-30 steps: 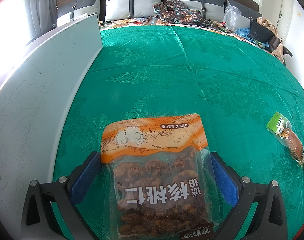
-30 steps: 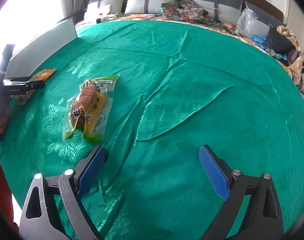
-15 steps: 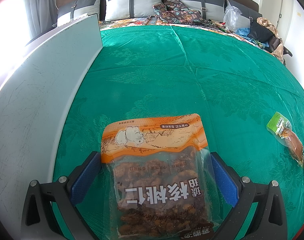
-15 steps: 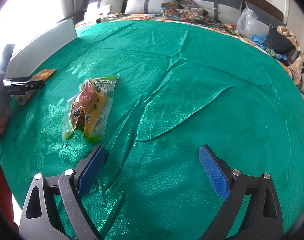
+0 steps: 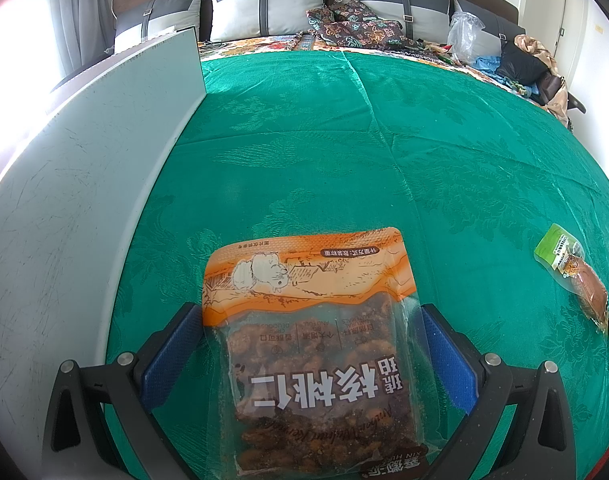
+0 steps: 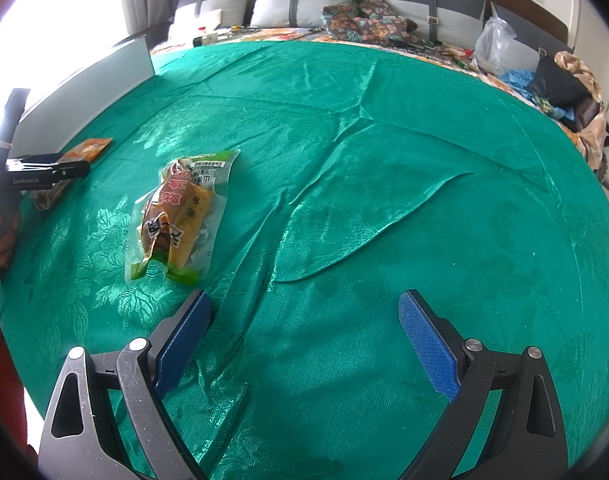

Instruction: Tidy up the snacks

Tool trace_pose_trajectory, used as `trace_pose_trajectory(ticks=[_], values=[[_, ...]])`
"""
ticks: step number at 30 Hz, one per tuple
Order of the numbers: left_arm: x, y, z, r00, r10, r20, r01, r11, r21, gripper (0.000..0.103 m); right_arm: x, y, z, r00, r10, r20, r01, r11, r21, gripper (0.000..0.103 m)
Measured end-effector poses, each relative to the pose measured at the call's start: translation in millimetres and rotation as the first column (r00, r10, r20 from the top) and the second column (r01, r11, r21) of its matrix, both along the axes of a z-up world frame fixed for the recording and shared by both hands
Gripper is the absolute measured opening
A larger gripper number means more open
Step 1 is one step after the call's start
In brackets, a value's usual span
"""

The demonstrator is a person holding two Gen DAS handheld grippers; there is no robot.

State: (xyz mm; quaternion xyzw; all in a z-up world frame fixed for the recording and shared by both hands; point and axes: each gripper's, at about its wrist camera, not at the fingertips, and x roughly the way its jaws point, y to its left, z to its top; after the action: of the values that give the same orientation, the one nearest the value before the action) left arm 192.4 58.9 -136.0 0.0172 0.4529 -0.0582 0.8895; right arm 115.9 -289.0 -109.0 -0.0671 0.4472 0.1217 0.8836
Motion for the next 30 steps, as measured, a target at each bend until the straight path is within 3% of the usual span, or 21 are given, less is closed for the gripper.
trace_pose_trajectory(ticks=[26,30], values=[[0.3,-0.2,0.0,1.0,0.0,-0.001,0.0,1.0,0.0,0.103,0.0,0.7,0.7,1.0,0.001,0.002,-0.001,1.0,0.001,0.097],[5.2,2.1,0.8,0.998,-0.035,-0.047,0.036,0.999,0.008,0.103,2.2,-0.2,1.4,1.0,0.01,-0.006,-0.01,1.0,0.008,0.097]])
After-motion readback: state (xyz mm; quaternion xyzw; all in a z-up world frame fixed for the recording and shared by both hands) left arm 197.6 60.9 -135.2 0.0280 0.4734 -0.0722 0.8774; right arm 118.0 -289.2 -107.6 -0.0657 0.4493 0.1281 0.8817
